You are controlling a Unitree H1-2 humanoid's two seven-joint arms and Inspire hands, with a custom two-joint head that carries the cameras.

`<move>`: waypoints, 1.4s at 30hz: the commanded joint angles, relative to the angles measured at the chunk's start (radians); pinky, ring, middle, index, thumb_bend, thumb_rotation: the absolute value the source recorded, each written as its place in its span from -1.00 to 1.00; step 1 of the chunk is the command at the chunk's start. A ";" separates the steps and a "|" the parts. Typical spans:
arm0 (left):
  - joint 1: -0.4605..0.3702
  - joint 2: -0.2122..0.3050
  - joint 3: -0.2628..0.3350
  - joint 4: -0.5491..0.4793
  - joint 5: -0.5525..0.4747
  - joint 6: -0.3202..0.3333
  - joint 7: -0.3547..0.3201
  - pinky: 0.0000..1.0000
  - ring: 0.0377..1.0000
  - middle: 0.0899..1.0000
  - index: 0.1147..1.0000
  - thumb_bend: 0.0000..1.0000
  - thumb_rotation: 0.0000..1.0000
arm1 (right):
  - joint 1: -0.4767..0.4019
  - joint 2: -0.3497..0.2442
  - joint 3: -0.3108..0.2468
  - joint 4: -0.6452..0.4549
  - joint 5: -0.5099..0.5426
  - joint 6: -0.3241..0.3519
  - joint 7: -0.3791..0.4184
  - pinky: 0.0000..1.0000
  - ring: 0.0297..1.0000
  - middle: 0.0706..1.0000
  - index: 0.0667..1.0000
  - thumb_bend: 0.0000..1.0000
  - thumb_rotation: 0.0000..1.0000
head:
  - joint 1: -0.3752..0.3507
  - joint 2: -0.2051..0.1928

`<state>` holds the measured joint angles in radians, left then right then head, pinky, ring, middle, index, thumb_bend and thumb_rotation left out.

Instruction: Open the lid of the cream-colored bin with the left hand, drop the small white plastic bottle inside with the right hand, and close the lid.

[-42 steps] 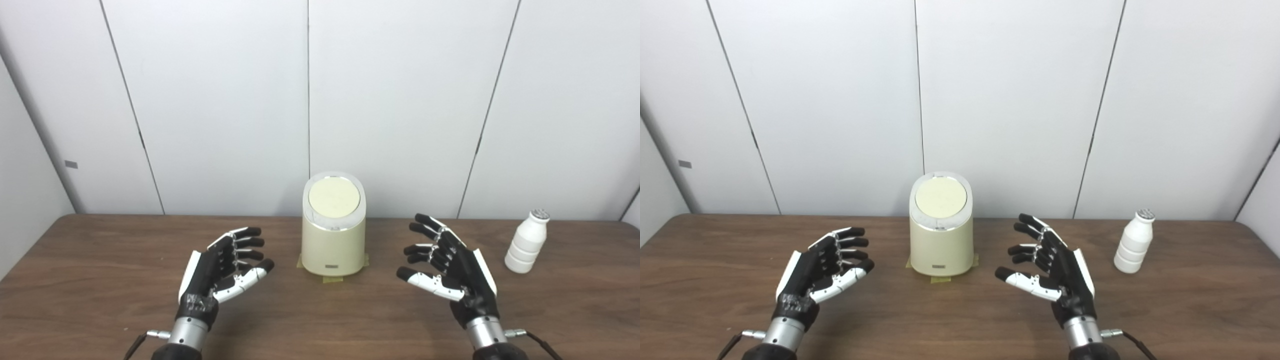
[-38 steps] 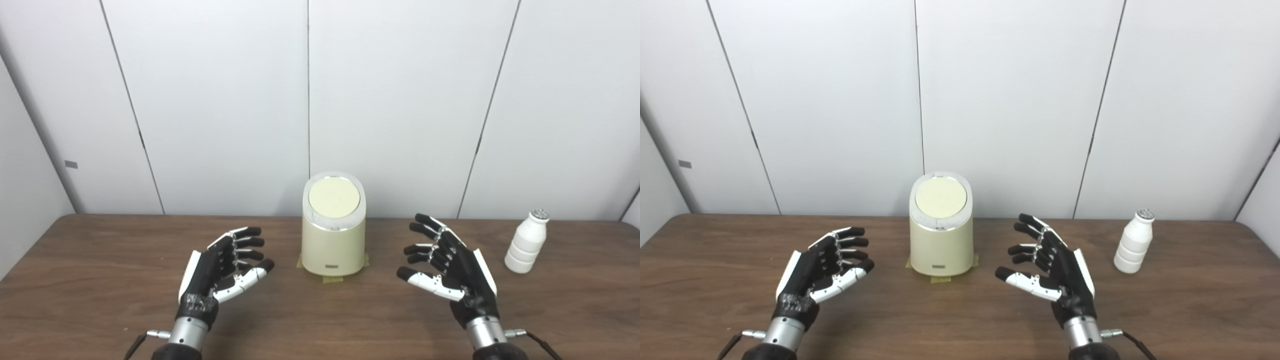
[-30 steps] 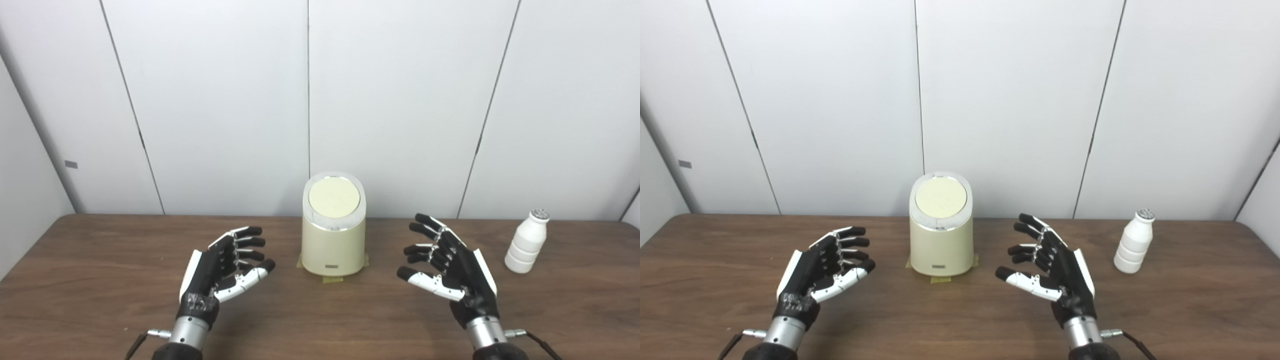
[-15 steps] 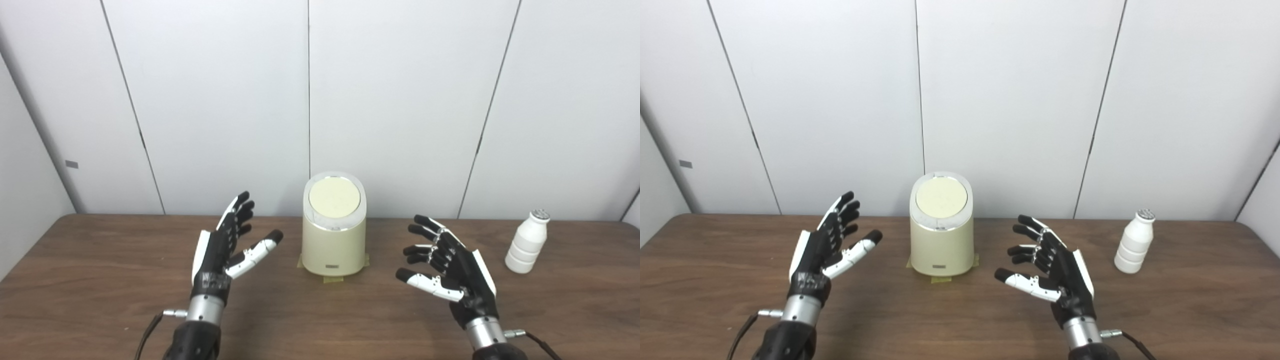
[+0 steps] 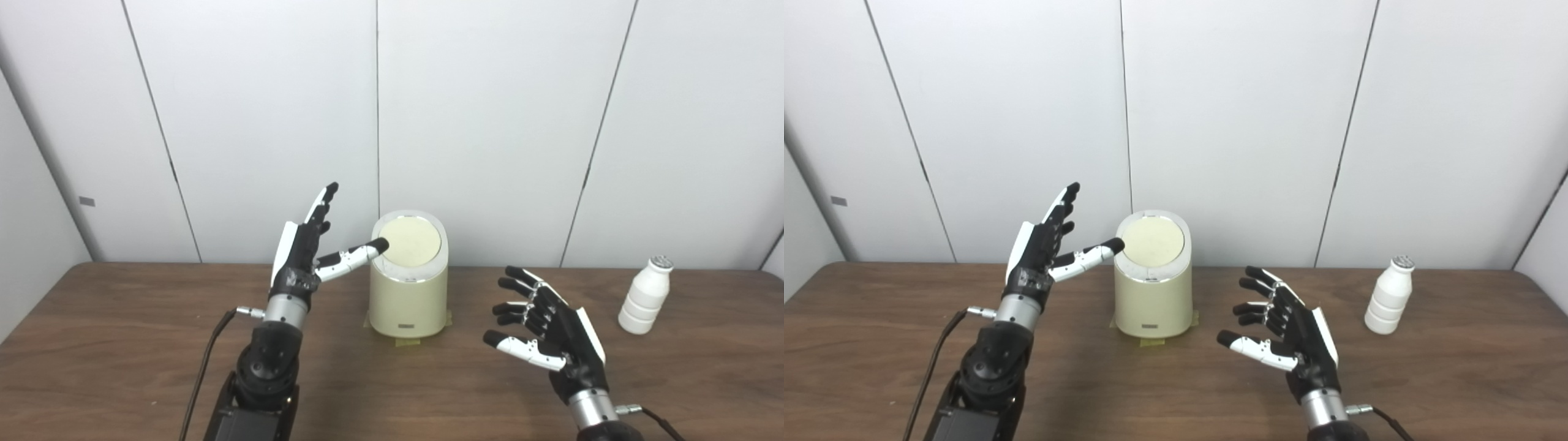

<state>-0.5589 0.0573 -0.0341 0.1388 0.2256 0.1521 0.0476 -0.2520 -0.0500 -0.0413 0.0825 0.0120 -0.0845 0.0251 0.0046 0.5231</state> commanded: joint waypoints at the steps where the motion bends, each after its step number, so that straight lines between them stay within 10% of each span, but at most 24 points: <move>1: -0.089 0.008 -0.012 0.013 0.038 -0.007 0.028 0.95 1.00 1.00 1.00 0.80 -0.44 | -0.036 0.002 0.001 -0.038 0.001 -0.029 -0.005 0.09 0.17 0.52 0.53 0.65 -0.63 | -0.001 0.000; 32: -0.236 0.017 -0.153 0.250 0.229 0.043 0.081 0.88 1.00 1.00 1.00 0.66 -0.93 | -0.034 0.019 0.008 -0.066 -0.024 -0.018 -0.037 0.07 0.17 0.52 0.52 0.61 -0.69 | -0.024 0.008; 42: -0.258 0.078 -0.338 0.271 0.500 0.181 0.068 0.64 1.00 0.96 1.00 0.68 -0.98 | -0.035 0.024 0.009 -0.074 -0.023 -0.013 -0.041 0.16 0.18 0.52 0.52 0.63 -0.67 | -0.028 0.009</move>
<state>-0.7717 0.1285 -0.3553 0.4227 0.6665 0.2996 0.1142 -0.2521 -0.0283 -0.0326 0.0387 -0.0095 -0.0823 -0.0098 -0.0215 0.5308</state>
